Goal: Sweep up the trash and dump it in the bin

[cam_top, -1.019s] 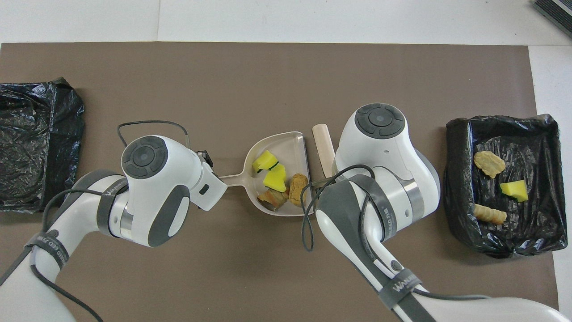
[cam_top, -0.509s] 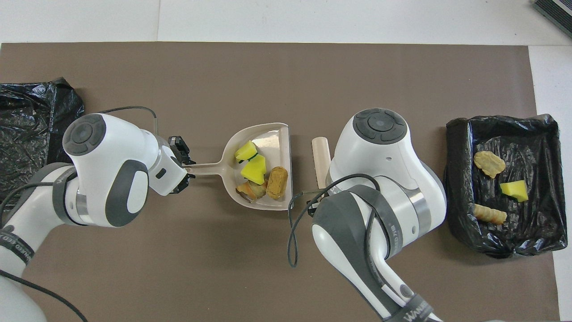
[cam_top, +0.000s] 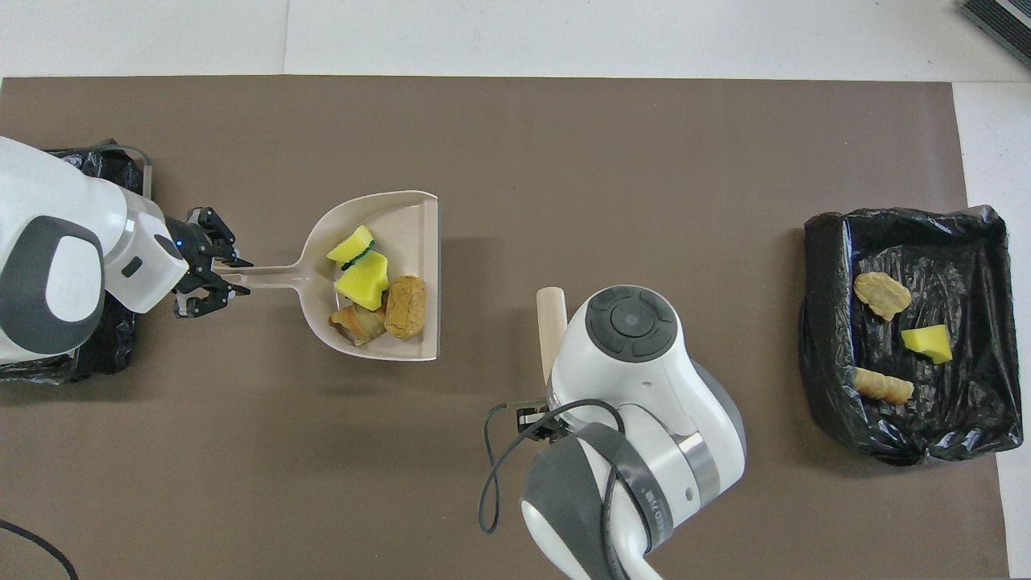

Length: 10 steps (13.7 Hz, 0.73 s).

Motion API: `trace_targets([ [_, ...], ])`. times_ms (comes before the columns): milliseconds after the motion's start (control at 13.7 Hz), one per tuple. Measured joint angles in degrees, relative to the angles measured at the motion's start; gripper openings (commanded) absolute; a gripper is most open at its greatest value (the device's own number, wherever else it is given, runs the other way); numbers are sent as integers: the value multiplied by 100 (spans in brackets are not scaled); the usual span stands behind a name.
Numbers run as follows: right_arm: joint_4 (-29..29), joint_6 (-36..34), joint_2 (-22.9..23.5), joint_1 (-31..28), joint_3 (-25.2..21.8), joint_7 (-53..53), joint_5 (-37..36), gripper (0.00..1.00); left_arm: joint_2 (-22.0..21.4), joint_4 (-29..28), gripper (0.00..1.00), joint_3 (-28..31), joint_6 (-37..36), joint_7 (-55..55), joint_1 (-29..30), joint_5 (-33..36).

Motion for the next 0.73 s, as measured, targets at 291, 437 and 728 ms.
trace_targets([
  [291,-149,862,296,628,9,762,4,0,367,793,0,13,-756,971,1062,-34],
  [437,-149,983,449,693,7,801,5,0,561,1206,0,18,-1135,1289,1547,48],
  [728,-151,1052,611,863,5,801,6,0,921,1992,0,20,-1544,1821,2322,454],
])
